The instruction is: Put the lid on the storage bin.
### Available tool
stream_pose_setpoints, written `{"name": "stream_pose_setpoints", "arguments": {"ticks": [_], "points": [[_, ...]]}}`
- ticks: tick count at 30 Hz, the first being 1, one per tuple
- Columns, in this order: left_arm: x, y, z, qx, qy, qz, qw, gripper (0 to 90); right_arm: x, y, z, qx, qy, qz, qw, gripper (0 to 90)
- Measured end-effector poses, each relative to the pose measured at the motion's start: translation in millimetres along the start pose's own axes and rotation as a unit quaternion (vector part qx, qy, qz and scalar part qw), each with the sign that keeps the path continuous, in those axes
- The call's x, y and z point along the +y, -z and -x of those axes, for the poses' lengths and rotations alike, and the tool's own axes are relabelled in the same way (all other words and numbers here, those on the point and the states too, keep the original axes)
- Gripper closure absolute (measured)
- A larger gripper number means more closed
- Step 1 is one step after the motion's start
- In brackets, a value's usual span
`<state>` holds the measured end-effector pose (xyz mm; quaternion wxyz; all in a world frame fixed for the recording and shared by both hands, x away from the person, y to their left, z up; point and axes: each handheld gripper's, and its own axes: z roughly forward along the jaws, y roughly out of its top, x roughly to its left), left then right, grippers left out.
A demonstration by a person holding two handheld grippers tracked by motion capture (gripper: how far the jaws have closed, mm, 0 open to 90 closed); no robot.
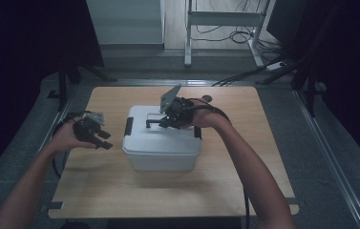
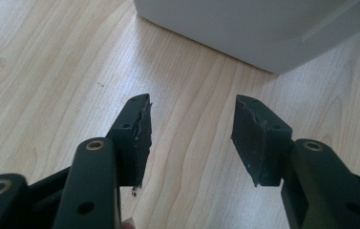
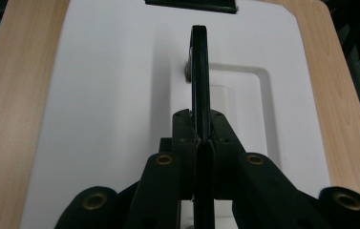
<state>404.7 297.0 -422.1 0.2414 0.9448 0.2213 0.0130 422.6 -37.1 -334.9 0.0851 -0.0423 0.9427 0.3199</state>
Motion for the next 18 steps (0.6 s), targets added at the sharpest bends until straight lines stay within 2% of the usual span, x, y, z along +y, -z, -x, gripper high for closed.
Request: {"name": "stream_pose_setpoints", "arguments": {"ticks": [9,12,15,18], "points": [[-1.1,-6.4,-0.9,-0.004,0.0,-0.002,1.0,48.7,-0.3,-11.2,-0.2,0.004,0.002,-0.007,1.0,83.0],[-2.8,-8.1,-1.0,-0.005,0.001,-0.003,1.0,48.6,-2.8,-14.0,0.4,0.005,-0.005,-0.002,1.0,82.4],[-4.7,-8.7,-1.7,-0.005,0.002,-0.004,1.0,48.6,-5.9,-12.8,1.6,0.003,-0.022,0.01,0.9997,72.2],[-5.6,-7.7,-1.8,-0.004,0.003,-0.003,1.0,48.6,-7.8,-7.7,1.3,0.0,-0.027,0.02,0.9994,62.9]]}}
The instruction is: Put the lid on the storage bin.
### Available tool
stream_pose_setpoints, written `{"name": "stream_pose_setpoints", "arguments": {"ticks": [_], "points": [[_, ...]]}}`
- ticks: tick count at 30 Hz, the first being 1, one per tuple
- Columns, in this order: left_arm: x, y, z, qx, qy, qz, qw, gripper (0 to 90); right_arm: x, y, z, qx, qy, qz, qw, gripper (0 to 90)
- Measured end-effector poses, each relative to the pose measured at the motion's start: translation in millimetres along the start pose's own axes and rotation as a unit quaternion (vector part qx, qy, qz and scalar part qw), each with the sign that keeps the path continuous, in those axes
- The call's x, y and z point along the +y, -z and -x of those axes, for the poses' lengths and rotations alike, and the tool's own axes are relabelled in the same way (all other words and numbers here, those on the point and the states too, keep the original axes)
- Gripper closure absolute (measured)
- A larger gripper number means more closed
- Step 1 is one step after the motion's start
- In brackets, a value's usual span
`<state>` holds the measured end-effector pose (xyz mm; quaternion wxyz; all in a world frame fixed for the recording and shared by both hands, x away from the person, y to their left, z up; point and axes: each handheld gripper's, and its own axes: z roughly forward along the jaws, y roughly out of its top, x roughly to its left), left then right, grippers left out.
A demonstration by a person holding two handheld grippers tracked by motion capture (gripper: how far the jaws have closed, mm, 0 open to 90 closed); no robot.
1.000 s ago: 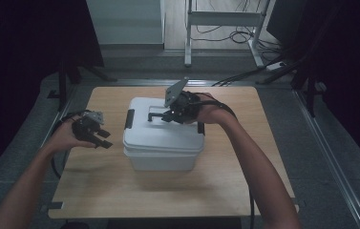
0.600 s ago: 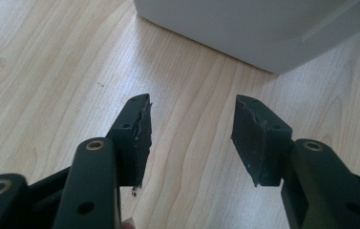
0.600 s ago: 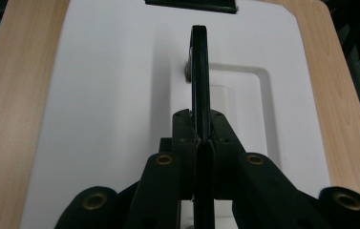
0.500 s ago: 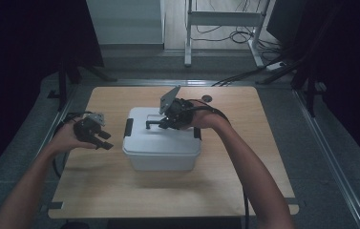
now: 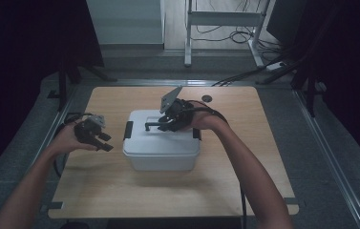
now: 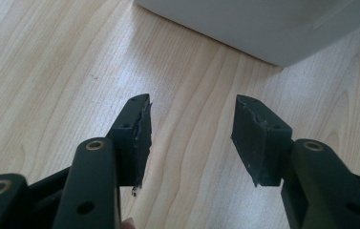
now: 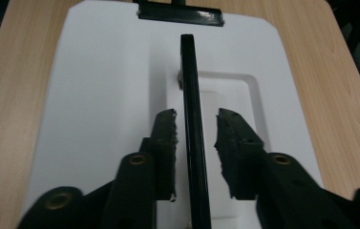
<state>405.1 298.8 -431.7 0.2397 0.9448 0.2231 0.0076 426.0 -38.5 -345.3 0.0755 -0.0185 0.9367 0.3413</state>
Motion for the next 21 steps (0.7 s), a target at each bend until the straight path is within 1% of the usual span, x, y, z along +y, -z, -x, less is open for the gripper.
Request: {"name": "stream_pose_setpoints", "arguments": {"ticks": [1,4,8,12,18,19,20,21], "points": [[-0.2,0.0,0.2,0.0,0.004,0.005,1.0,48.6,-0.9,2.1,-0.1,-0.004,-0.003,0.007,1.0,58.7],[-0.6,-0.1,0.1,0.0,0.003,0.007,1.0,48.6,-5.7,10.8,-1.4,-0.022,-0.015,0.013,0.9996,54.0],[-0.9,-1.0,2.0,0.0,0.004,0.008,1.0,48.5,-14.6,19.6,-4.1,-0.033,-0.027,0.014,0.999,52.4],[-0.8,-0.4,3.3,0.001,0.005,0.008,1.0,48.5,-22.6,33.8,-8.4,-0.043,-0.039,0.031,0.9978,51.1],[2.4,1.4,5.5,0.002,0.002,0.011,0.9999,48.4,-38.9,58.2,-14.8,-0.068,-0.057,0.053,0.9946,50.5],[2.7,1.4,5.7,0.002,0.002,0.011,0.9999,48.4,-43.4,62.5,-16.5,-0.075,-0.064,0.058,0.9934,50.2],[3.2,1.6,5.3,0.004,-0.003,0.007,1.0,48.4,-46.4,64.8,-17.5,-0.079,-0.068,0.061,0.9927,50.2],[3.3,1.0,6.1,0.003,0.002,0.011,0.9999,48.5,-51.6,69.0,-19.0,-0.082,-0.074,0.065,0.9918,50.2]]}}
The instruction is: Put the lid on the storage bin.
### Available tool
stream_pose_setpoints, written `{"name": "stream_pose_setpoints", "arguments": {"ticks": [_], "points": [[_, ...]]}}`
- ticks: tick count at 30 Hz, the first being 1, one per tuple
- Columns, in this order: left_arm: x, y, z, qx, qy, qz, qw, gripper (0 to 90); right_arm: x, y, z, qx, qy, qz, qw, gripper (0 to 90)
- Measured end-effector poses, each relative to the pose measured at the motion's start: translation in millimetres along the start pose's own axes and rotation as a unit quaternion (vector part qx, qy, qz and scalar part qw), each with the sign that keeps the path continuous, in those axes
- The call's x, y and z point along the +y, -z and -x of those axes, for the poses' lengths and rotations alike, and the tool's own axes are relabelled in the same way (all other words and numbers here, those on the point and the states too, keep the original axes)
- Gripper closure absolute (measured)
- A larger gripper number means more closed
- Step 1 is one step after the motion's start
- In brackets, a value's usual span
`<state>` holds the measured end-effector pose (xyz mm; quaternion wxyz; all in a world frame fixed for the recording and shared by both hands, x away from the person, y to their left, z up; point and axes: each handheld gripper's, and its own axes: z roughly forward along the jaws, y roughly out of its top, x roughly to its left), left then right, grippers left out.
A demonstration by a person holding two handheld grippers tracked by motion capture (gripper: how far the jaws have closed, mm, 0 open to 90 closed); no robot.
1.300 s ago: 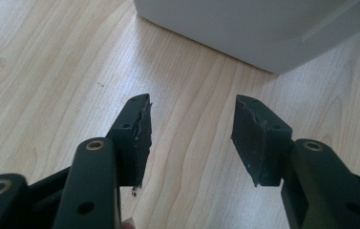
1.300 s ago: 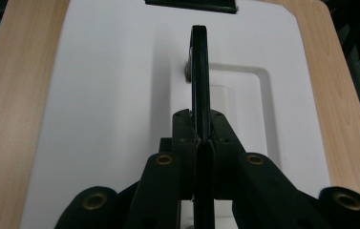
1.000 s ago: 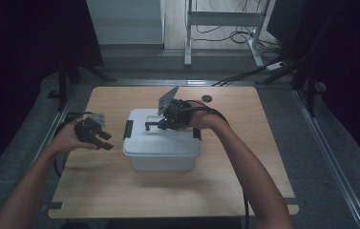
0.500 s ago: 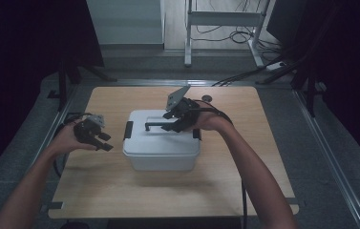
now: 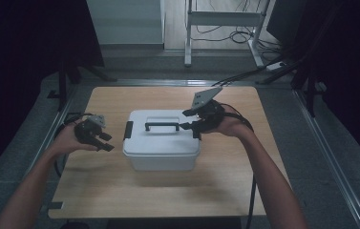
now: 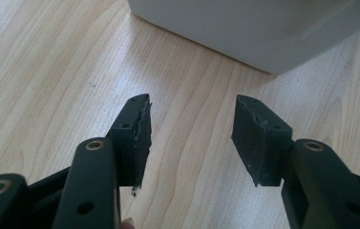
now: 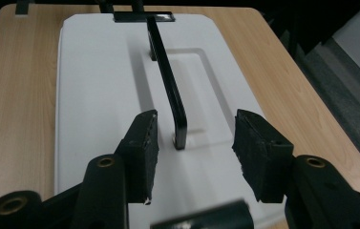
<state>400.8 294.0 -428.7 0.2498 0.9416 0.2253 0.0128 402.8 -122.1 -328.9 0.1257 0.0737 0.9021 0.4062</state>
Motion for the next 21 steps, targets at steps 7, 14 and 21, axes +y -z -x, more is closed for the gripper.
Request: {"name": "stream_pose_setpoints", "arguments": {"ticks": [7,14,21], "points": [[-0.6,-1.0,1.3,0.001,0.0,0.005,1.0,48.3,-30.4,22.7,-1.5,-0.027,-0.036,0.028,0.9986,49.6],[-6.0,-2.7,1.1,0.003,0.007,0.011,0.9999,48.2,-67.3,37.4,-5.4,-0.052,-0.077,0.044,0.9947,48.0],[-12.4,-6.0,1.8,0.001,0.009,0.017,0.9998,48.1,-99.3,42.3,-12.6,-0.069,-0.112,0.059,0.9896,47.1]]}}
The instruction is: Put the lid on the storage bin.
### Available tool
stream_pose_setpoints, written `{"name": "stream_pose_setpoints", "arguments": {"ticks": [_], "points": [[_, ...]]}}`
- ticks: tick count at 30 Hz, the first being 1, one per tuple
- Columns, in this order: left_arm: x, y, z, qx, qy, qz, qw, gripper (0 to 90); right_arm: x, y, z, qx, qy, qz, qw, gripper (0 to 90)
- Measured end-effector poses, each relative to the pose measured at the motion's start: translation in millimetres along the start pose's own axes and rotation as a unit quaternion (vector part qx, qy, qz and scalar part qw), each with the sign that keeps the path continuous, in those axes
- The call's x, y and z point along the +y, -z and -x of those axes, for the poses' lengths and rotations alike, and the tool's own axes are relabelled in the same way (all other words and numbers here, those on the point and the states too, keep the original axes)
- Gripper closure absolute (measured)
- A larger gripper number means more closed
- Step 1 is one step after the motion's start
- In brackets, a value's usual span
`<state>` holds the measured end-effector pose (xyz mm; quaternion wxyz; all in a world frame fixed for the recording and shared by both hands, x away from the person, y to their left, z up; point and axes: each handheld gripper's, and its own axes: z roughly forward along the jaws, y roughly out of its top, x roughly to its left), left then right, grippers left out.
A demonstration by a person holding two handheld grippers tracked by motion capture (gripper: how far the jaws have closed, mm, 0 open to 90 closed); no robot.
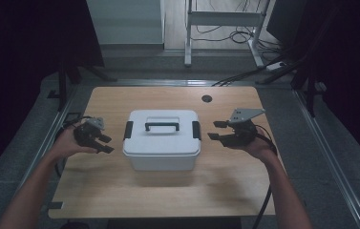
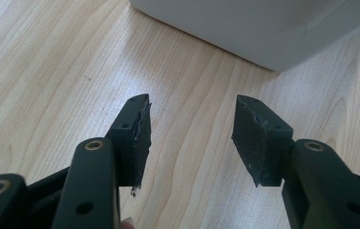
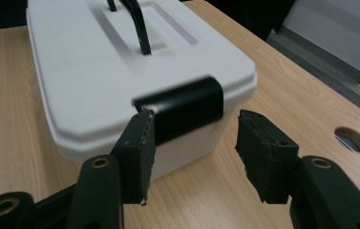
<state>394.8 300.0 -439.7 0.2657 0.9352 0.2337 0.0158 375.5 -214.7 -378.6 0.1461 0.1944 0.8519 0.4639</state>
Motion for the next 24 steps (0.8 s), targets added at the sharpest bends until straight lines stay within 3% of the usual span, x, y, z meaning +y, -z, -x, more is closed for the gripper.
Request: {"name": "stream_pose_setpoints", "arguments": {"ticks": [11,24], "points": [[-13.8,1.7,8.9,-0.003,0.001,0.026,0.9996,48.0,-44.9,0.6,-0.4,-0.031,-0.052,0.003,0.9981,46.8],[-10.6,5.8,9.0,0.011,0.0,0.042,0.9991,47.7,-50.0,-1.9,0.8,-0.041,-0.06,0.002,0.9974,46.7]]}}
